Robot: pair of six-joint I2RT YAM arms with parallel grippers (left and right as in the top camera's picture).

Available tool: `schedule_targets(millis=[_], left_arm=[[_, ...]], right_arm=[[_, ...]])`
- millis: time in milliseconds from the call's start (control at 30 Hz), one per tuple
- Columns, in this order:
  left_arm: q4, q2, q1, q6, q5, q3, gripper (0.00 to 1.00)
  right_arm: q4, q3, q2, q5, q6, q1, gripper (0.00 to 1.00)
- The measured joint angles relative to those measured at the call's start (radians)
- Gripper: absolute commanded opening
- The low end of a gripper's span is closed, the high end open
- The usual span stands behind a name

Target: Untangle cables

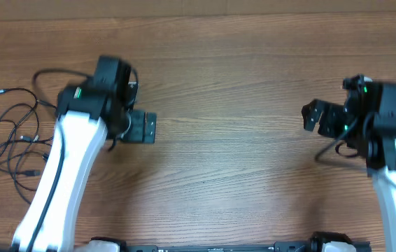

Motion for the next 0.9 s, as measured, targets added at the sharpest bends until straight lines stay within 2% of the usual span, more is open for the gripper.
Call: schedule_targets(millis=[167,367,900], left_arm=[[0.149,-0.307,0.000,-0.010,-0.043,-0.181,1.00],[0.208,-0.532,0.000,-0.034,-0.130,-0.214,0.99],[0.227,-0.522,0.000,-0.038,-0.160,-0.225,1.00]], right_arm=[[0.032,-0.118,-0.190,-0.013,0.001,0.000,1.00],[0.013,-0.138,-0.299,-0.015,0.001,0.000,1.00],[0.014,-0.138,-0.191,-0.015,0.001,0.000,1.00]])
